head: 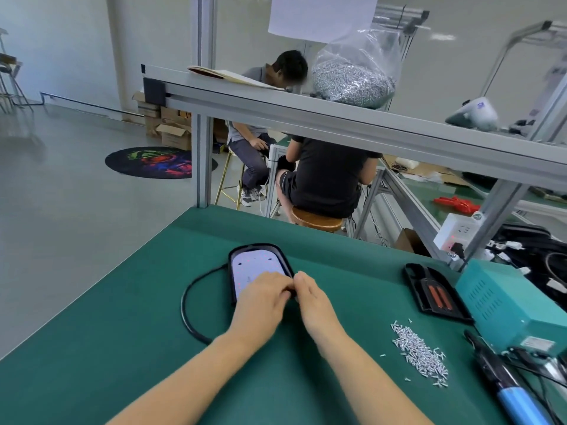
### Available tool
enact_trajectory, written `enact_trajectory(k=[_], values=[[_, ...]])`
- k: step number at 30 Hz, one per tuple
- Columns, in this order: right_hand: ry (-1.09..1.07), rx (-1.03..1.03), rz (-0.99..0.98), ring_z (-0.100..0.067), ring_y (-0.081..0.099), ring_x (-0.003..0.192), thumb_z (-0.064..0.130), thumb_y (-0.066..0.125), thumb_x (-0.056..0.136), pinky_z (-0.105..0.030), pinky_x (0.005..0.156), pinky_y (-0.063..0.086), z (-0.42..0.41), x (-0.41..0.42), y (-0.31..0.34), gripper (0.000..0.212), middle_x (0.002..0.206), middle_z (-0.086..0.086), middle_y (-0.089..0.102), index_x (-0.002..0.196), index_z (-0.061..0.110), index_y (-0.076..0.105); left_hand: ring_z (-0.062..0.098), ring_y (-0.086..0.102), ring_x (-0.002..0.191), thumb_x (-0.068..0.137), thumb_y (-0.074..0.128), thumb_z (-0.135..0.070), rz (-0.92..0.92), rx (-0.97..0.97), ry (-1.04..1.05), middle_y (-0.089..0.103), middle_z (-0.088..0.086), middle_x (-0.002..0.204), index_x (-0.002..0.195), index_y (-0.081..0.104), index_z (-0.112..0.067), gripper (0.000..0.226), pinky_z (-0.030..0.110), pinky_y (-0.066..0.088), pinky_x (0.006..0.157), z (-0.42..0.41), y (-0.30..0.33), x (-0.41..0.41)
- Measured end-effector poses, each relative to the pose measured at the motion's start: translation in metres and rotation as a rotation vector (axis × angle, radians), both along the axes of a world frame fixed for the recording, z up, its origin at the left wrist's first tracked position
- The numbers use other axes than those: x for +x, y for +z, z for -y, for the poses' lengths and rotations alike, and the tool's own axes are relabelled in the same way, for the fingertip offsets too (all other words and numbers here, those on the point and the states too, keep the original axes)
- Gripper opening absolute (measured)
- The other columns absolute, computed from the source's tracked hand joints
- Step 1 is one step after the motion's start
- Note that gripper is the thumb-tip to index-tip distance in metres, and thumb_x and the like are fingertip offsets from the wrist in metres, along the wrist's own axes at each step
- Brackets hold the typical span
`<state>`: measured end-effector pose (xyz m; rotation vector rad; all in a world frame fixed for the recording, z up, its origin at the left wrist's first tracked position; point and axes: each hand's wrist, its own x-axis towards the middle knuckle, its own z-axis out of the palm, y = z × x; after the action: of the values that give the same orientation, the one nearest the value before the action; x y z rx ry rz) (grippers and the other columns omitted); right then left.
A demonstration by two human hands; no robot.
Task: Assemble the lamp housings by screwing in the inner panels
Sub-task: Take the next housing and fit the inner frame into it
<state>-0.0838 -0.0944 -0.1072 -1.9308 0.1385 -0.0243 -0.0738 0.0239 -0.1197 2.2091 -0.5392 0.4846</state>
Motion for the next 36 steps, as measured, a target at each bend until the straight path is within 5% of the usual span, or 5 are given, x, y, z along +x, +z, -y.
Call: enact_trajectory(k=[3, 10, 23, 28, 36], values=[[-0.075, 0.105, -0.05, -0.01, 0.043, 0.07, 0.027, 0.043, 0.096, -0.026, 0.07, 0.04, 0.009, -0.001, 0.002, 0.026, 0.076, 0.009, 0.049, 0.071, 0.027, 0.045, 0.011, 0.054, 0.099, 0.091, 0.055, -0.008, -0.028, -0.053, -0.029, 0.067, -0.008, 0.102, 0.105, 0.068, -0.018, 0.021, 0.028, 0.042, 0.089, 0.018, -0.003, -0.021], [-0.046, 0.121, -0.125, -0.017, 0.058, 0.091, 0.001, 0.043, 0.093, -0.023, 0.069, 0.055, 0.03, -0.008, 0.008, 0.037, 0.115, -0.007, 0.065, 0.122, 0.015, 0.061, 0.008, 0.045, 0.105, 0.086, 0.058, -0.008, 0.091, -0.352, 0.185, 0.058, -0.01, 0.106, 0.098, 0.065, -0.017, 0.016, 0.019, 0.032, 0.091, 0.004, 0.006, -0.04], [0.025, 0.153, -0.06, -0.003, 0.061, 0.076, 0.003, 0.042, 0.097, -0.016, 0.066, 0.052, 0.059, -0.027, 0.0, 0.033, 0.101, 0.003, 0.068, 0.117, 0.015, 0.066, 0.026, 0.065, 0.092, 0.101, 0.041, -0.025, -1.142, -1.42, -0.169, 0.074, 0.013, 0.09, 0.103, 0.062, -0.003, 0.031, 0.043, 0.046, 0.074, 0.003, 0.002, -0.014], [-0.118, -0.244, -0.035, -0.018, 0.044, 0.088, 0.032, 0.044, 0.1, -0.033, 0.086, 0.042, 0.104, -0.016, 0.015, 0.028, 0.104, -0.005, 0.064, 0.102, 0.013, 0.065, 0.024, 0.073, 0.081, 0.1, 0.043, -0.025, -1.114, -1.456, -0.232, 0.074, 0.012, 0.095, 0.106, 0.063, -0.004, 0.029, 0.043, 0.047, 0.075, 0.009, -0.009, -0.013], [-0.346, -0.924, -0.269, -0.037, 0.03, 0.138, 0.05, 0.052, 0.095, -0.044, 0.11, 0.029, 0.221, 0.009, 0.012, 0.072, 0.152, -0.02, 0.029, 0.151, 0.013, 0.025, 0.024, 0.072, 0.088, 0.099, 0.044, -0.028, -1.078, -1.487, -0.269, 0.072, 0.012, 0.106, 0.112, 0.063, -0.005, 0.033, 0.044, 0.047, 0.08, 0.01, -0.012, -0.013]])
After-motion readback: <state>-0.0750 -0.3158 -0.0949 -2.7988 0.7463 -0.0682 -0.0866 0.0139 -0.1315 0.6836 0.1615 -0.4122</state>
